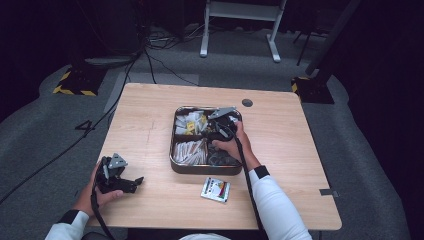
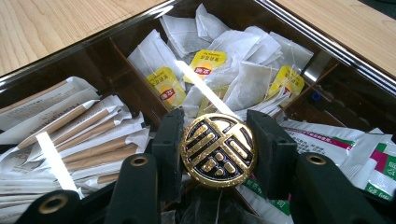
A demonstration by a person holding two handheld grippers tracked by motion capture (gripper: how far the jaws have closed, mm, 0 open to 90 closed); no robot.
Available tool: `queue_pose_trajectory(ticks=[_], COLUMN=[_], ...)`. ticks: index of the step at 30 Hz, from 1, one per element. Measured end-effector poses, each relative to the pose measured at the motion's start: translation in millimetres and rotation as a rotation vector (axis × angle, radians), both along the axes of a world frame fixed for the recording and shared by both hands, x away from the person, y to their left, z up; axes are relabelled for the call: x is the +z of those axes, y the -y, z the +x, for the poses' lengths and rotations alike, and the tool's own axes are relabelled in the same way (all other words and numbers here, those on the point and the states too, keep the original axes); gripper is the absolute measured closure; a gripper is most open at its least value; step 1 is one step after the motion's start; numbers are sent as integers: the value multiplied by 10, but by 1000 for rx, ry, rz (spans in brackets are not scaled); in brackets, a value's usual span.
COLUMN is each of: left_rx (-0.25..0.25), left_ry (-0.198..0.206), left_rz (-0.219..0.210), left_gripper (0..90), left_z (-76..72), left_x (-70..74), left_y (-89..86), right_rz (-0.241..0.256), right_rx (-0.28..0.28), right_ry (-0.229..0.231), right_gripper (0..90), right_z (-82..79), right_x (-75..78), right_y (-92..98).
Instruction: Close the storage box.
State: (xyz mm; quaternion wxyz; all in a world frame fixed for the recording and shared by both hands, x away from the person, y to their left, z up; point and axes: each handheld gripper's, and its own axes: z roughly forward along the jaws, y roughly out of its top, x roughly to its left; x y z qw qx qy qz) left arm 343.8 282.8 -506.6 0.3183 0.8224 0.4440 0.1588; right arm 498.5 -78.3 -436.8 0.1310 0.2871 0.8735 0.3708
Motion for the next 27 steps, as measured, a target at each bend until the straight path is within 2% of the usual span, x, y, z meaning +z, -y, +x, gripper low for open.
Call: queue_pose_trajectory(ticks=[10, 15, 20, 27], left_rx=[1, 0, 0, 0], left_ry=[-1, -1, -1, -1], left_rz=[0, 0, 0, 0], left_gripper=[5, 5, 5, 5], left_z=[0, 0, 0, 0], left_x=[0, 0, 0, 0], left_y=[0, 0, 0, 0], right_rz=[25, 35, 16, 5], right_rx=[8, 11, 6, 37], right_ry=[16, 17, 36, 49], right_gripper=[508, 417, 313, 289], right_z=[-41, -46, -64, -114], right_x=[46, 55, 53, 98], right_y=[99, 170, 190, 216])
